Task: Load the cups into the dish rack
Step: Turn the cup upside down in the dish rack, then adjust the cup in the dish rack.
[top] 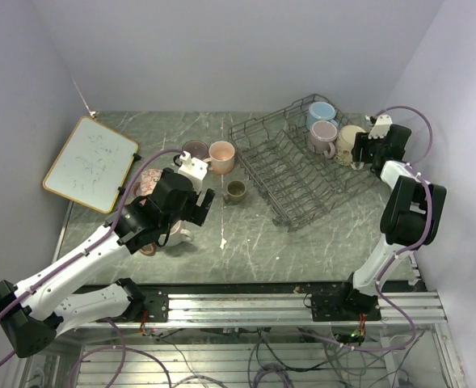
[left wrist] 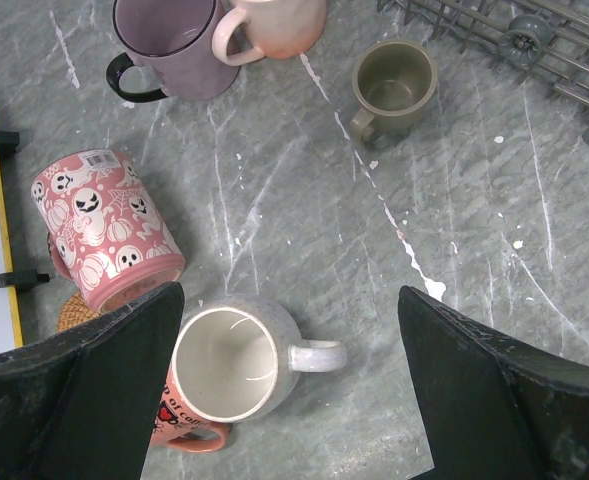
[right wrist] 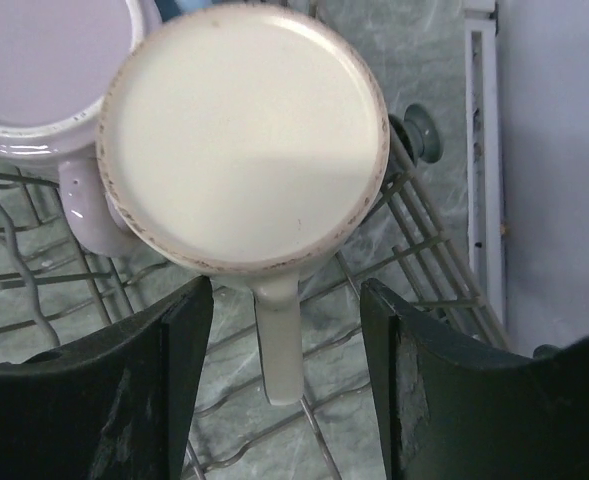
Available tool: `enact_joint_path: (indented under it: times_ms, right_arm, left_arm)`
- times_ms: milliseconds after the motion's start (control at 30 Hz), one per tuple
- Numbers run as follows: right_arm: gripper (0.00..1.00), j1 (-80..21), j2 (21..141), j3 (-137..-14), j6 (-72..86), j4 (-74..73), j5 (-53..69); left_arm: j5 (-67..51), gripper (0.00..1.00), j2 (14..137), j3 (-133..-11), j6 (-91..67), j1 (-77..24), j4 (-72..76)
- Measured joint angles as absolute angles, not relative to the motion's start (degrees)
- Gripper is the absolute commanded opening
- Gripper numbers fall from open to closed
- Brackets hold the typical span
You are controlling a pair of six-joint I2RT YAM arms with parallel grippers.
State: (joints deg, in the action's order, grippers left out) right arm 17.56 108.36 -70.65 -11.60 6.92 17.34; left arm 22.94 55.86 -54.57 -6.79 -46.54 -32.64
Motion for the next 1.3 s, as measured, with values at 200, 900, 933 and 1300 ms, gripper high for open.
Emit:
enact_joint_path:
  times_ms: [200, 900, 933, 1300]
  right_arm:
    - [0.6, 17.67, 105.75, -68.64, -11.66, 9.32, 17.63]
    - [0.15, 19.07, 96.82, -60.51, -10.76, 12.29, 29.12]
    - [0.13, 19.05, 97.58, -60.82, -10.85, 11.97, 29.21]
    - [0.09, 19.07, 105.95, -64.6, -11.42, 6.48, 26.13]
  left_arm:
    - [22.94, 0.98, 55.86, -54.57, -6.79, -46.54, -32.64]
    - [22.94, 0.98, 55.72, -54.57, -6.79, -46.52, -32.67]
    - [22.94, 0.98, 55.7, -54.57, -6.79, -46.52, -32.64]
    - [22.94, 0.98, 55.7, -54.57, -6.79, -46.52, -32.64]
